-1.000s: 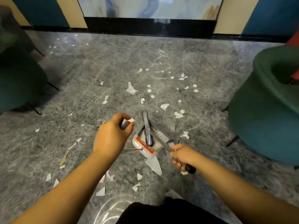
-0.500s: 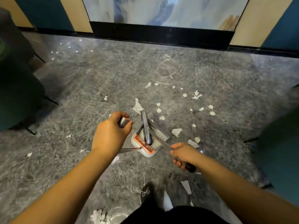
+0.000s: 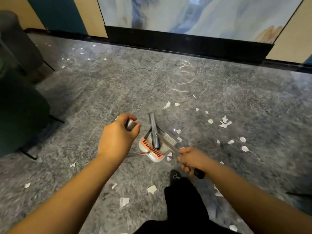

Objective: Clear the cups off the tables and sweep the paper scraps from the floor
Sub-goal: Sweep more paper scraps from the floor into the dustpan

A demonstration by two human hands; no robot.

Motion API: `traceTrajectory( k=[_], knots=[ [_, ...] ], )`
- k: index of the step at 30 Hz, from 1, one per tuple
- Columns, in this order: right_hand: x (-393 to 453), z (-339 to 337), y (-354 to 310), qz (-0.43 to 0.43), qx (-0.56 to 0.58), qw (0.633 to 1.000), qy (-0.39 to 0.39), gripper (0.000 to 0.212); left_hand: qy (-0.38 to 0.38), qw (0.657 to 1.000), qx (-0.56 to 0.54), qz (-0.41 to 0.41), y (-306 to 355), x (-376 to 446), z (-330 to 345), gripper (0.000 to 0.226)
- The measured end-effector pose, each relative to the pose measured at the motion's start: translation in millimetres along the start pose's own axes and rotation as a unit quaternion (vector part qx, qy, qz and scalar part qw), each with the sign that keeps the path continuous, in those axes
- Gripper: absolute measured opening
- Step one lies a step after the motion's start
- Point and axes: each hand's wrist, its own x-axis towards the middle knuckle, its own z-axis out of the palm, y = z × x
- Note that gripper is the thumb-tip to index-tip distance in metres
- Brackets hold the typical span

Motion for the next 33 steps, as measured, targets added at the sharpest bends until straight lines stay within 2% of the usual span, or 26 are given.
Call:
traceTrajectory(
  k=[2, 6, 10, 14, 20, 29, 33],
  knots=[
    [39, -15, -29, 0.002, -0.007, 1.000, -0.009, 0.031, 0.001, 1.000, 0.001, -0.021, -4, 41, 13, 0.017],
    [110, -43, -97, 0.006, -0.042, 0.998, -0.042, 0.024, 0.007, 0.998, 0.014, -0.055, -7, 126, 30, 0.016],
    [167, -60, -171, 0.001, -0.047, 0.996, -0.071, 0.031, 0.036, 0.995, 0.023, -0.085, -12, 208, 31, 0.015],
    [220, -63, -241, -0.007, -0.076, 0.993, -0.088, 0.023, 0.059, 0.992, 0.018, -0.108, -26, 277, 27, 0.016],
    [315, -43, -337, -0.013, -0.079, 0.992, -0.097, 0.048, 0.081, 0.988, 0.006, -0.134, -78, 389, 14, 0.018],
    [450, 12, -503, -0.014, -0.062, 0.992, -0.105, 0.046, 0.092, 0.987, 0.018, -0.134, -160, 581, -33, 0.017],
    [497, 32, -566, -0.026, -0.070, 0.990, -0.118, 0.036, 0.099, 0.986, 0.022, -0.131, -186, 652, -49, 0.017]
  ],
)
